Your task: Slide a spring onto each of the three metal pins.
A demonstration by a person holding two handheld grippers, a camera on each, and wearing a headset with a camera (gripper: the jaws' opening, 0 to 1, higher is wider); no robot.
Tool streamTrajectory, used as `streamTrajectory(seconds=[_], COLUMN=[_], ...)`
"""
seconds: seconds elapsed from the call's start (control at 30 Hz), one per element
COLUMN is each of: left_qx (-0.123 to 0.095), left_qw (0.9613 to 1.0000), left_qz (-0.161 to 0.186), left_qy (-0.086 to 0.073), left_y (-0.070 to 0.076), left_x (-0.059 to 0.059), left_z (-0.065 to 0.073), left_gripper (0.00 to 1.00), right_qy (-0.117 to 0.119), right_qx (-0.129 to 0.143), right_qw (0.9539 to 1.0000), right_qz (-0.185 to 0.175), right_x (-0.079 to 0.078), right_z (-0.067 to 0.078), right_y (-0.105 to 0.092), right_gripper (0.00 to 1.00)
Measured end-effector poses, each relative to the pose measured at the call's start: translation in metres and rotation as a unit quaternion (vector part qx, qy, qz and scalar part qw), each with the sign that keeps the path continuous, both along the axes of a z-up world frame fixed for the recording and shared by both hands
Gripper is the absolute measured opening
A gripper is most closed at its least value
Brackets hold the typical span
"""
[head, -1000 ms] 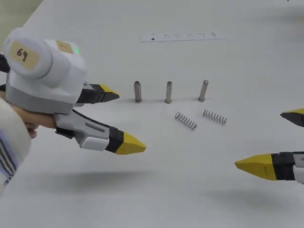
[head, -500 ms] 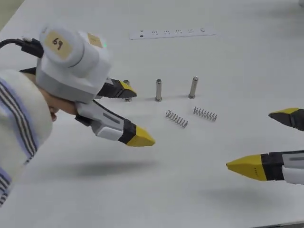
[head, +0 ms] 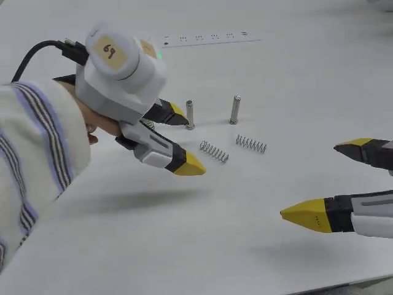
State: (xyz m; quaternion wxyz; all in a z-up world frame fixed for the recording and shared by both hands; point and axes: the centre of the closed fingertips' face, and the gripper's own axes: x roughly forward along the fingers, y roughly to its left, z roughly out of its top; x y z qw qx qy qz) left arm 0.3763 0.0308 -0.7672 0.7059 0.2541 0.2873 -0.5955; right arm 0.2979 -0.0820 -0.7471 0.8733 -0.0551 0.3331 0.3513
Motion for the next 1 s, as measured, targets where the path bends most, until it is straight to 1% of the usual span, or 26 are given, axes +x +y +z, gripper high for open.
streamTrajectory(seconds=[0.03,0.1,0.17,0.23,0.27,0.3,0.33,0.4,0.47,0.6,0.63,0.67,0.7,0.73,0.77,0.83,0.93,1.0], left_qx=[0.008,0.026,0.026,0.025,0.028,0.042,0.048,0.05,0.05,0.05,0.051,0.044,0.038,0.044,0.045,0.048,0.051,0.051], left_qw=[1.0,0.9994,0.9993,0.999,0.999,0.9984,0.9977,0.9975,0.9972,0.9965,0.9964,0.9971,0.9981,0.9978,0.9976,0.9976,0.9973,0.9969], left_qz=[-0.003,-0.018,-0.024,-0.032,-0.033,-0.036,-0.042,-0.045,-0.05,-0.063,-0.064,-0.06,-0.049,-0.051,-0.052,-0.05,-0.053,-0.058], left_qy=[0.0,-0.016,-0.014,-0.016,-0.014,-0.013,-0.022,-0.024,-0.025,-0.024,-0.023,-0.016,-0.005,-0.006,-0.008,-0.007,0.0,0.01], left_y=[0.0,0.0,-0.003,-0.007,-0.008,-0.008,-0.01,-0.013,-0.017,-0.024,-0.025,-0.028,-0.03,-0.029,-0.029,-0.028,-0.027,-0.027], left_x=[0.001,0.005,0.006,0.008,0.008,0.01,0.012,0.014,0.016,0.015,0.015,0.015,0.016,0.017,0.018,0.02,0.017,0.013], left_z=[-0.002,-0.005,-0.006,-0.006,-0.007,-0.01,-0.01,-0.011,-0.012,-0.016,-0.017,-0.018,-0.02,-0.021,-0.022,-0.025,-0.027,-0.03], left_gripper=[0.45,0.42,0.4,0.38,0.37,0.37,0.36,0.32,0.28,0.26,0.26,0.26,0.26,0.26,0.25,0.24,0.22,0.22], right_qy=[0.0,0.001,0.001,0.002,0.002,0.002,0.004,0.01,0.01,0.011,0.012,0.012,0.011,0.011,0.011,0.013,0.015,0.014], right_qx=[0.0,0.0,0.0,0.001,0.001,0.002,0.003,0.004,0.003,0.007,0.007,0.007,0.006,0.006,0.007,0.009,0.01,0.01], right_qw=[1.0,1.0,1.0,1.0,1.0,1.0,1.0,0.9999,0.9999,0.9999,0.9999,0.9999,0.9999,0.9999,0.9999,0.9999,0.9998,0.9998], right_qz=[0.0,0.001,0.001,0.001,0.0,0.0,0.001,0.003,0.003,0.0,-0.001,-0.001,-0.001,-0.002,-0.002,-0.004,-0.004,-0.003], right_x=[0.0,-0.001,-0.002,-0.002,-0.002,-0.002,-0.003,-0.005,-0.006,-0.006,-0.005,-0.005,-0.005,-0.005,-0.004,-0.004,-0.004,-0.004], right_z=[0.0,0.0,0.0,0.0,0.0,0.0,0.0,0.0,-0.001,-0.001,-0.002,-0.002,-0.002,-0.002,-0.001,-0.001,-0.002,-0.001], right_y=[0.0,0.001,0.001,0.002,0.002,0.002,0.003,0.004,0.004,0.003,0.001,0.001,0.0,0.0,0.0,-0.001,-0.001,-0.001], right_gripper=[0.93,0.93,0.93,0.93,0.93,0.92,0.92,0.92,0.92,0.92,0.91,0.91,0.91,0.91,0.91,0.91,0.9,0.9])
